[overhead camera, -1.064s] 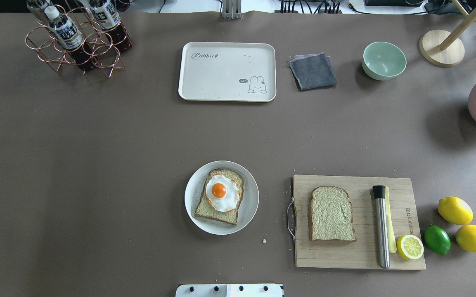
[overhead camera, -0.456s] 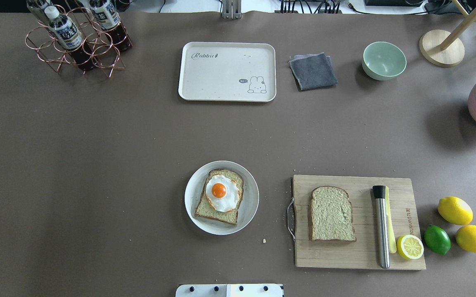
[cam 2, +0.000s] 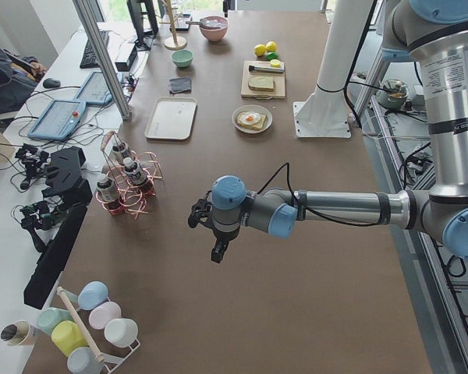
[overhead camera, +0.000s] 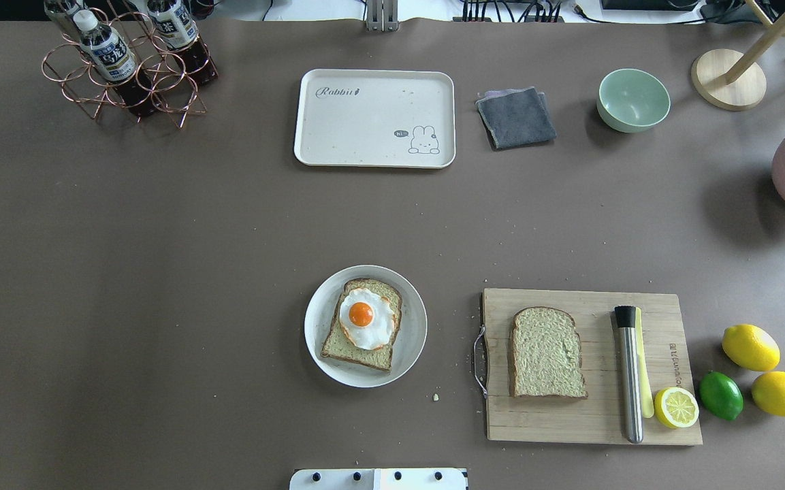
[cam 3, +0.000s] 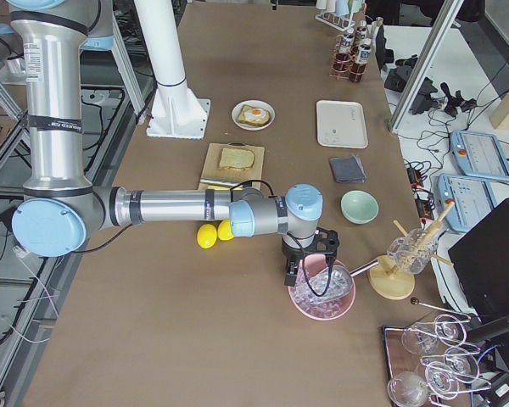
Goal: Make sandwich and place on tray
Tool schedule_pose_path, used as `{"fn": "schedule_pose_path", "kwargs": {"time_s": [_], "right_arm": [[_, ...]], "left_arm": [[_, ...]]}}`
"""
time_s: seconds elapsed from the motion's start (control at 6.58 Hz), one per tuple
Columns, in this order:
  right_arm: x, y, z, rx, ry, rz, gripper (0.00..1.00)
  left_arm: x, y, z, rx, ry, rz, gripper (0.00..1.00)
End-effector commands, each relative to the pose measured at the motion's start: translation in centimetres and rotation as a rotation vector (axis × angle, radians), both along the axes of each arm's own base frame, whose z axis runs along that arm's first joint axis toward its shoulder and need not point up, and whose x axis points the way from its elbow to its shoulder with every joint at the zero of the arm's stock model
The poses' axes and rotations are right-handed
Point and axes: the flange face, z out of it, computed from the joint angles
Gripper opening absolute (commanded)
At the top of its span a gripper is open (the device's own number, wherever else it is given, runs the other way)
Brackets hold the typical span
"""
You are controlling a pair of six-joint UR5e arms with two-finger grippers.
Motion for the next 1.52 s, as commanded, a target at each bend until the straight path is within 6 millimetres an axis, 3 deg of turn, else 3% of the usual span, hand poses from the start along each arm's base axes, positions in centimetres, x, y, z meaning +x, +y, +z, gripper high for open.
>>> {"fn": "schedule_pose_path", "kwargs": {"time_s": [0.0, 0.3, 0.61, 0.91, 1.06, 1.22, 1.37], "right_arm": [[2.4, 0.2, 0.4, 0.034, 0.005, -0.075, 1.00], [3.2, 1.0, 0.4, 0.026, -0.041, -0.051, 1.00], [2.7, 1.6, -2.2, 0.079, -0.084, -0.059, 1.00], [-2.6, 2.2, -6.8, 0.151, -0.165, -0.169, 1.00], [-6.3, 2.6, -9.7, 0.193, -0.201, -0.245, 1.00], [-8.6, 3.2, -11.9, 0.177, -0.224, -0.247, 1.00], [-11.8, 4.5, -15.6, 0.159, -0.243, -0.251, 1.00]], "left_arm": [[0.2, -1.6, -0.2, -0.026, -0.013, -0.002, 0.98], [0.4, -2.7, 0.1, -0.043, -0.012, 0.003, 0.98], [-0.2, -2.1, 0.3, -0.009, -0.007, 0.013, 0.98], [-0.5, -1.4, 2.4, -0.033, 0.065, 0.054, 0.98], [-1.1, -1.4, 1.9, -0.033, 0.080, 0.037, 0.98], [-1.1, -1.5, 1.9, -0.032, 0.078, 0.035, 0.98], [-1.0, -1.5, 1.8, -0.033, 0.082, 0.035, 0.98]]}}
